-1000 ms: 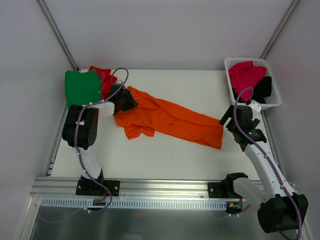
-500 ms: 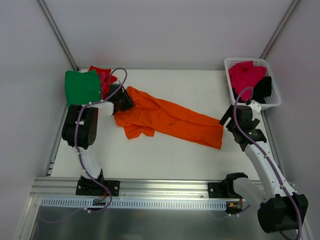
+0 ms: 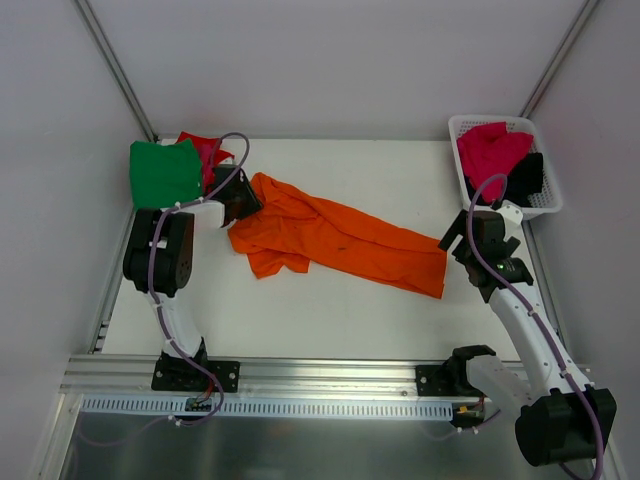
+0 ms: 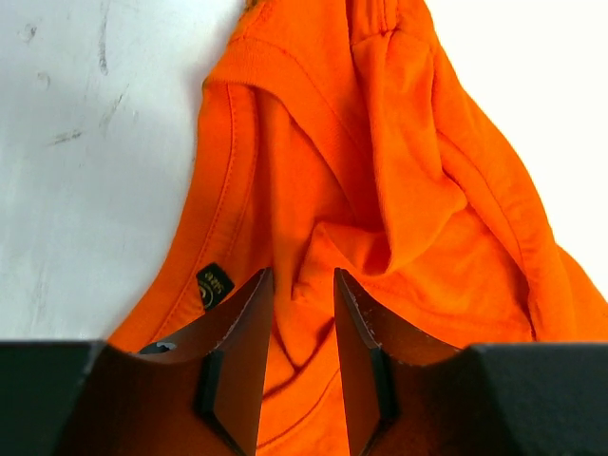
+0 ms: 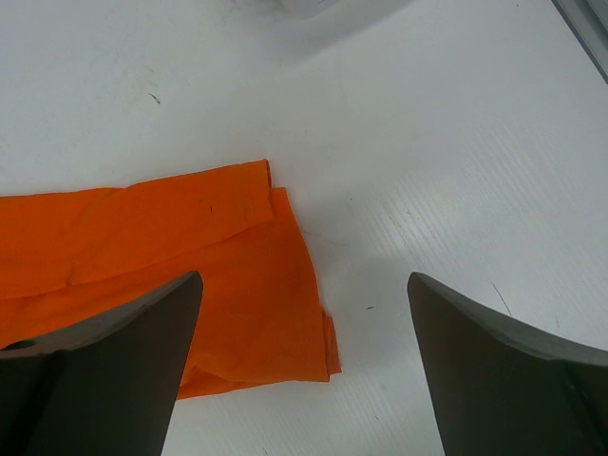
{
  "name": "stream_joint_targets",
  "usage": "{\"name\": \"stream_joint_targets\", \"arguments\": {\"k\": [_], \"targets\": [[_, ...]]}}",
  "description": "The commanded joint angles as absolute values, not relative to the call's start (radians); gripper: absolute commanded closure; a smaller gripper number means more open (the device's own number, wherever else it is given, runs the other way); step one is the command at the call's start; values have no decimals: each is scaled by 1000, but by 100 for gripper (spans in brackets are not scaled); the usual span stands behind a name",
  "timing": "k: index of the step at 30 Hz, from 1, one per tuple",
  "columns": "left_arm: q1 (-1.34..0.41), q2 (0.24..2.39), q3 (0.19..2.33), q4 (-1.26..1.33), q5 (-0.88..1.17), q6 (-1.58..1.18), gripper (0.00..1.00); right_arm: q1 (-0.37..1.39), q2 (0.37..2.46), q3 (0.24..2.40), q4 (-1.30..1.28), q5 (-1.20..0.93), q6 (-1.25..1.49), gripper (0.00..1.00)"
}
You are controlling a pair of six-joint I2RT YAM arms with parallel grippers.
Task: Fold and stack the t-shirts
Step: Flatten the tshirt out
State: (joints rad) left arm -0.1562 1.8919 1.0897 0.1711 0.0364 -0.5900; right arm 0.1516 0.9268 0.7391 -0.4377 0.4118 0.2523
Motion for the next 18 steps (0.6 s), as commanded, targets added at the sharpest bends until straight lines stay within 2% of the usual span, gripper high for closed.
{"name": "stream_joint_targets", "arguments": {"k": [1, 8, 18], "targets": [[-149, 1921, 1127, 172, 43, -588, 68, 147, 911, 742, -423, 434, 242, 6], [-149, 1908, 1135, 199, 97, -583, 70, 147, 916, 747, -425, 439, 239, 6], [-166, 1682, 1058, 123, 37, -575, 73, 147, 930, 756, -425, 445, 233, 6]]}}
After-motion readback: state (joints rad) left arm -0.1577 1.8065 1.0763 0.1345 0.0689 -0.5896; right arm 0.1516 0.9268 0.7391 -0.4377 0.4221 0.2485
